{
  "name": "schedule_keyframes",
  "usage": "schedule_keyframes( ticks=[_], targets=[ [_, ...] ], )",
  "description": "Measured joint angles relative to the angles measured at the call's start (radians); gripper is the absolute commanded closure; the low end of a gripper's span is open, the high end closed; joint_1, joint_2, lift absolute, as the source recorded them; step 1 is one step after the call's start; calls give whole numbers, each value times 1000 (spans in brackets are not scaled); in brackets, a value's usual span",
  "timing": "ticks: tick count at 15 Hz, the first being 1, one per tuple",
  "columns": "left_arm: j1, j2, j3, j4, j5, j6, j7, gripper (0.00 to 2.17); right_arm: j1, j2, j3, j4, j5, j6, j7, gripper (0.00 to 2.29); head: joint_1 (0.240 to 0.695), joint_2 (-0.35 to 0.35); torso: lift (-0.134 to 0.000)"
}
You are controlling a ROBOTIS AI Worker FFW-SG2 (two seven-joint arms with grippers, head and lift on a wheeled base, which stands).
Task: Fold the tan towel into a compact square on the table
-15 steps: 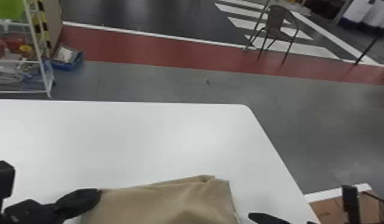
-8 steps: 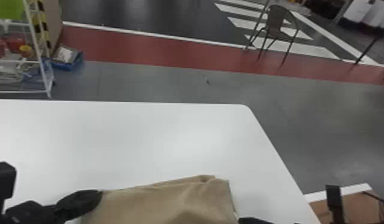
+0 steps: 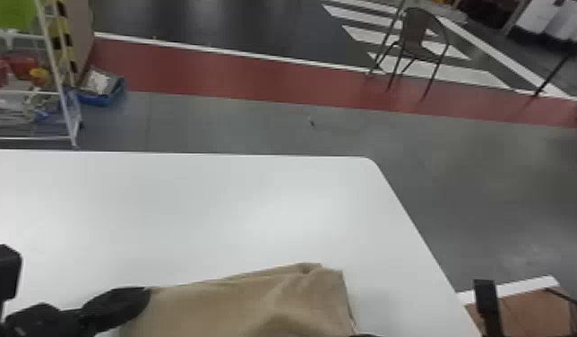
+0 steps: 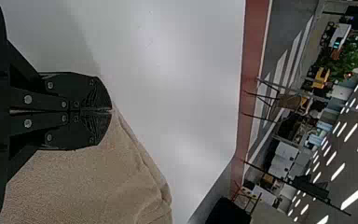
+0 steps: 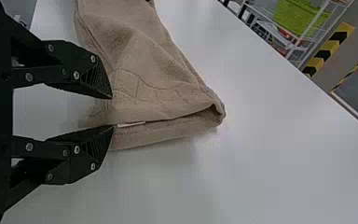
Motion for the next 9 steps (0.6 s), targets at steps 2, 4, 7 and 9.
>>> schedule_keyframes(
  ticks=[2,4,7,9],
  targets=[
    [1,0,1,0,0,0,-1,1261,0,-1,1,2,1,0,1,1423,695,-350,-123],
    [2,1,1,0,0,0,-1,1261,0,-1,-6,2,-1,0,2,1423,695,-350,-123],
    [7,2,2,-5,-1,1,-2,1261,-6,-6,-39,-5,-16,0,9,1423,695,-350,-123],
    [9,2,3,-7,-4,3,-3,1261,-23,-24,-72,0,-23,0,13,1423,695,-350,-123]
  ],
)
